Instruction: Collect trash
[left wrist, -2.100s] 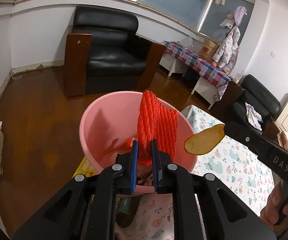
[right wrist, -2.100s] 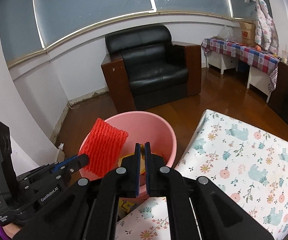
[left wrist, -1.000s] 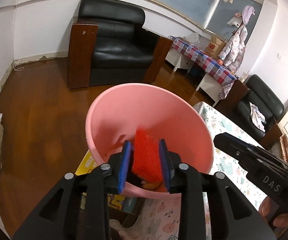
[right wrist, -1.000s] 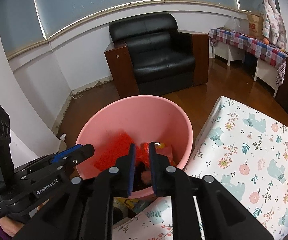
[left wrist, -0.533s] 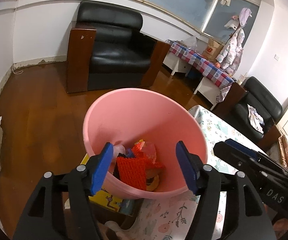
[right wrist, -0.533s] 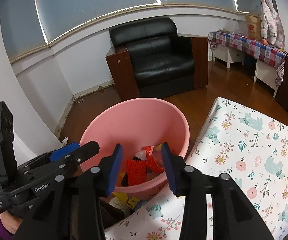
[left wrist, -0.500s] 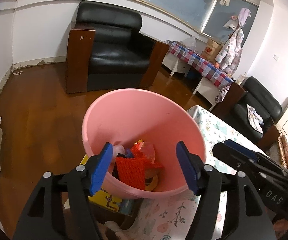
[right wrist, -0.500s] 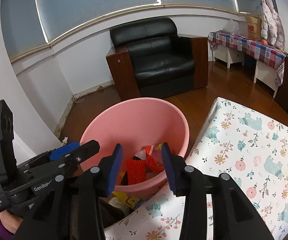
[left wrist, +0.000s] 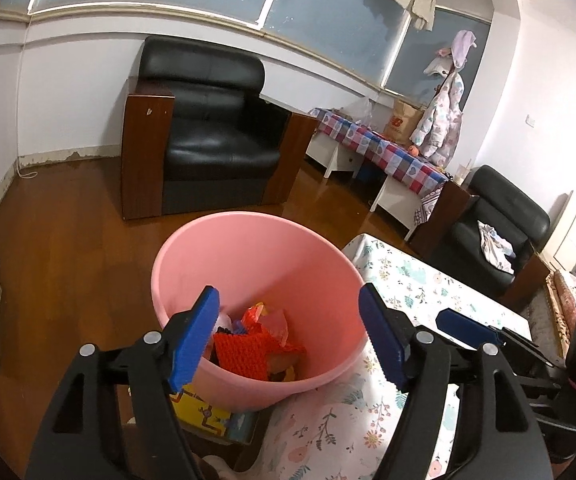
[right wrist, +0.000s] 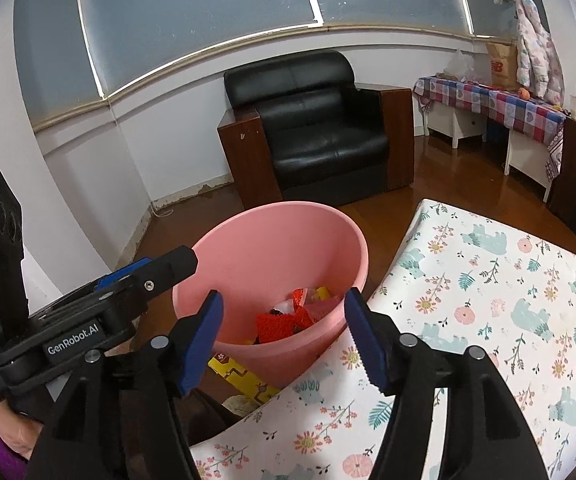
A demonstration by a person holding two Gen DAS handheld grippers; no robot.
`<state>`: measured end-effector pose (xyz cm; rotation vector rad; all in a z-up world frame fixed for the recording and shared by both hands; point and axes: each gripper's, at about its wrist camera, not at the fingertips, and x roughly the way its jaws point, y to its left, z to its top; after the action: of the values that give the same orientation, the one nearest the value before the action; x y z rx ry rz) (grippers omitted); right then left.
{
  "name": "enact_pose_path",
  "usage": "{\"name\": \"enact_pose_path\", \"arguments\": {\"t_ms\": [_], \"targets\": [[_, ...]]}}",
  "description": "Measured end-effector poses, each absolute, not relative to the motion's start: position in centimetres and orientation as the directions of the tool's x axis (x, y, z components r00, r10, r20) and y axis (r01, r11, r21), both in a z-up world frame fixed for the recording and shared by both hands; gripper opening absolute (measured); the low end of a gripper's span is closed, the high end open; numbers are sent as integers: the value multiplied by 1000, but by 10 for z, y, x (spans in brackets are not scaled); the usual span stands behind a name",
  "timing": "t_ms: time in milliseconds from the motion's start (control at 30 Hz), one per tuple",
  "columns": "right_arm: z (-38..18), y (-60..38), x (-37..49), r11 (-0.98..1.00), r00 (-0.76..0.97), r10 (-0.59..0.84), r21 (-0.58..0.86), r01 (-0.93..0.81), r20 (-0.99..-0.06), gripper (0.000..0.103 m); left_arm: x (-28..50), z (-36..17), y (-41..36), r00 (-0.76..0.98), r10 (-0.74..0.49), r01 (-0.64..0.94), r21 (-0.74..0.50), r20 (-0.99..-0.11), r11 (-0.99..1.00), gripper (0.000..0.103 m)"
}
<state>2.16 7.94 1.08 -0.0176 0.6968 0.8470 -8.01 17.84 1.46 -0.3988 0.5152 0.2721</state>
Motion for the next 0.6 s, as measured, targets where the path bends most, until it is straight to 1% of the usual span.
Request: {"name": "enact_pose_path", "arguments": {"t_ms": [367,600], "targets": [[20,50,-3,683,495,687,239,-690,-531,75,-89,27,156,842,168,-345,-272,-513,898,73],[25,30,-18,685,519,692,230,-691,-503,77,-95,32,148,847,172,-341,-266,-503,901,73]]}}
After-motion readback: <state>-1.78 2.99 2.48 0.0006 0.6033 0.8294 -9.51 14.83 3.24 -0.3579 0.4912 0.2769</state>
